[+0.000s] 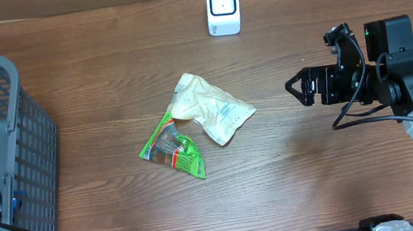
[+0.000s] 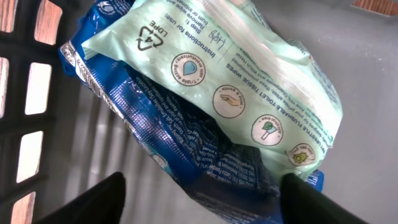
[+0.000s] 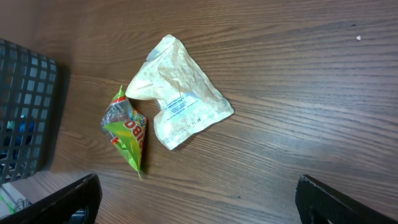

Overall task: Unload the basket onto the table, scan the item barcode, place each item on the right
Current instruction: 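Reach the left gripper back into the basket among blue packages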

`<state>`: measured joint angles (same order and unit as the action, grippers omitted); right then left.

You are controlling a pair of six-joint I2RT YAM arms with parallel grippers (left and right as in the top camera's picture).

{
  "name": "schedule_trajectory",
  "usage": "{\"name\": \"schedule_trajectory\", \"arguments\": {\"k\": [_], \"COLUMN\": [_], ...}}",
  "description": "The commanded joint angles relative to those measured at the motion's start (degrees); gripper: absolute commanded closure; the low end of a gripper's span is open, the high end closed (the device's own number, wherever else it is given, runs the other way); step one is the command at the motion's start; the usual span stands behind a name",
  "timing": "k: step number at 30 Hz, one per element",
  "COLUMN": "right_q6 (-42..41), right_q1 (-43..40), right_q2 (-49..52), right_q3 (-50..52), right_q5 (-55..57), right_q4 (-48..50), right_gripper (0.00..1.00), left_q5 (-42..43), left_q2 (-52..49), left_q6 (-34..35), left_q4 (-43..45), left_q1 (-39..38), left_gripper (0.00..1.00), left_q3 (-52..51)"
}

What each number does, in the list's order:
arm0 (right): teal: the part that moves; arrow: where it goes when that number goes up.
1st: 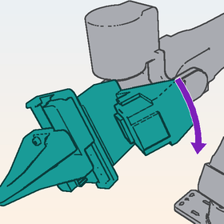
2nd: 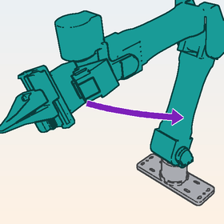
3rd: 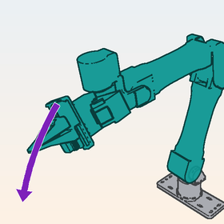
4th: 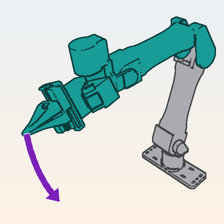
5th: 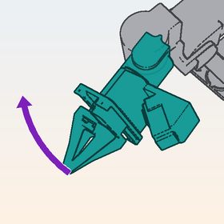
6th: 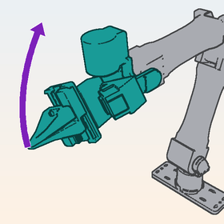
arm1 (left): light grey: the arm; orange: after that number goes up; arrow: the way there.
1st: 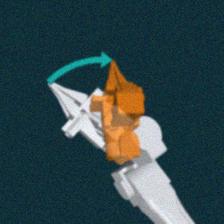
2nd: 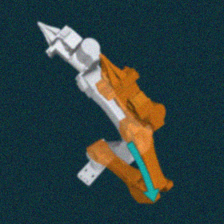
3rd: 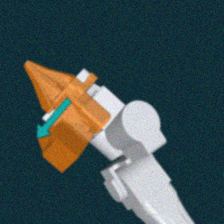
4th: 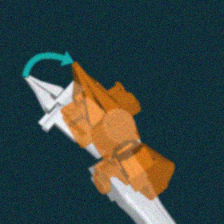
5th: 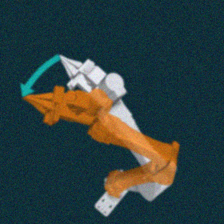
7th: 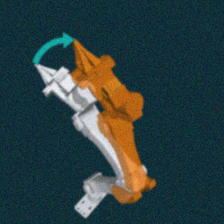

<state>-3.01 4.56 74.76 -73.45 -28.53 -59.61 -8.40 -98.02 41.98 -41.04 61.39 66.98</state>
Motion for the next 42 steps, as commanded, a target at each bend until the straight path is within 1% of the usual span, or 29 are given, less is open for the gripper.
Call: {"name": "schedule_trajectory", "arguments": {"k": [1, 2, 3, 5, 6, 7, 8, 9, 11, 13, 14, 15, 16, 19, 24, 27, 31, 33, 34, 36, 37, 38, 41, 42], "right_q6": [0.04, 0.04, 0.04, 0.04, 0.04, 0.04, 0.04, 0.04, 0.04, 0.04, 0.04, 0.04, 0.04, 0.04, 0.04, 0.04, 0.04, 0.04, 0.02, 0.02, 0.02, 0.02, 0.02, 0.04], "right_q1": [0.26, 0.26, 0.26, 0.26, 0.26, 0.26, 0.26, 0.26, 0.26, 0.26, 0.26, 0.26, 0.26, 0.26, 0.26, 0.26, 0.26, 0.26, 0.26, 0.26, 0.26, 0.26, 0.26, 0.26], "right_q2": [-0.04, -0.04, -0.04, -0.04, -0.04, -0.04, -0.04, -0.04, -0.04, -0.04, -0.04, -0.04, -0.04, -0.04, -0.04, -0.04, -0.04, -0.04, -0.04, -0.04, -0.04, -0.04, -0.04, -0.04], "right_q3": [-0.76, -0.76, -0.76, -0.76, -0.76, -0.76, -0.76, -0.76, -0.76, -0.76, -0.76, -0.76, -0.76, -0.76, -0.76, -0.76, -0.76, -0.76, -0.76, -0.76, -0.76, -0.76, -0.76, -0.76], "right_q5": [-0.7, -0.7, -0.7, -0.7, -0.68, -0.68, -0.68, -0.68, -0.7, -0.7, -0.7, -0.7, -0.7, -0.7, -0.7, -0.7, -0.72, -0.72, -0.74, -0.74, -0.74, -0.74, -0.74, -0.74], "right_q4": [0.37, 0.39, 0.42, 0.5, 0.55, 0.57, 0.57, 0.59, 0.72, 0.81, 0.81, 0.81, 0.79, 0.76, 0.79, 0.76, 0.76, 0.76, 0.76, 0.76, 0.74, 0.76, 0.76, 0.74], "right_gripper": [0.0, 0.0, 0.0, 0.0, 0.0, 0.0, 0.0, 0.0, 0.0, 0.0, 0.0, 0.0, 0.0, 0.0, 0.0, 0.0, 0.0, 0.0, 0.0, 0.0, 0.0, 0.0, 0.0, 0.0], "left_q5": [-1.22, -1.22, -1.25, -1.25, -1.25, -1.25, -1.25, -1.18, -0.94, 1.62, 4.17, 8.9, 11.69, 18.43, 24.26, 26.99, 30.38, 29.29, 27.39, 24.81, 24.48, 24.48, 24.5, 24.52], "left_q2": [0.59, 0.35, -0.07, -0.79, -1.33, -1.44, -1.46, -1.46, -1.46, -1.16, -0.68, 0.48, 1.62, 6.73, 17.64, 25.49, 33.38, 36.13, 36.26, 34.99, 33.51, 32.5, 25.38, 22.84], "left_q6": [0.44, 0.44, 0.44, 0.44, 0.44, 0.44, 0.42, 0.44, 0.42, -0.48, -2.58, -6.75, -9.46, -13.99, -14.78, -14.75, -14.75, -14.78, -14.75, -14.64, -14.53, -14.53, -14.6, -14.97], "left_q4": [0.85, 1.05, 1.07, 1.05, 0.85, 0.72, 0.46, -0.13, -1.36, -2.99, -3.21, -3.5, -3.5, -3.74, -3.04, -1.92, -1.99, -2.05, -2.36, -2.6, -2.75, -2.93, -3.67, -3.72], "left_q1": [0.46, 0.46, 0.46, 0.46, 0.46, 0.46, 0.46, 0.46, 0.46, 0.46, 0.46, 0.46, 0.42, 0.37, 0.35, 0.31, 0.22, 0.02, 0.02, 0.0, 0.0, 0.0, 0.0, 0.0], "left_gripper": [0.56, 0.62, 0.65, 0.69, 0.74, 0.81, 0.93, 0.95, 0.96, 0.96, 0.96, 0.96, 0.96, 0.96, 0.95, 0.96, 0.96, 0.96, 0.88, 0.51, 0.4, 0.36, 0.28, 0.23], "left_q3": [-1.86, -2.36, -2.54, -2.71, -2.84, -2.91, -2.93, -2.93, -2.91, -2.49, -2.16, -1.36, -0.63, 2.36, 5.81, 5.99, 5.99, 5.99, 5.95, 5.55, 5.35, 5.35, 5.35, 5.35]}}
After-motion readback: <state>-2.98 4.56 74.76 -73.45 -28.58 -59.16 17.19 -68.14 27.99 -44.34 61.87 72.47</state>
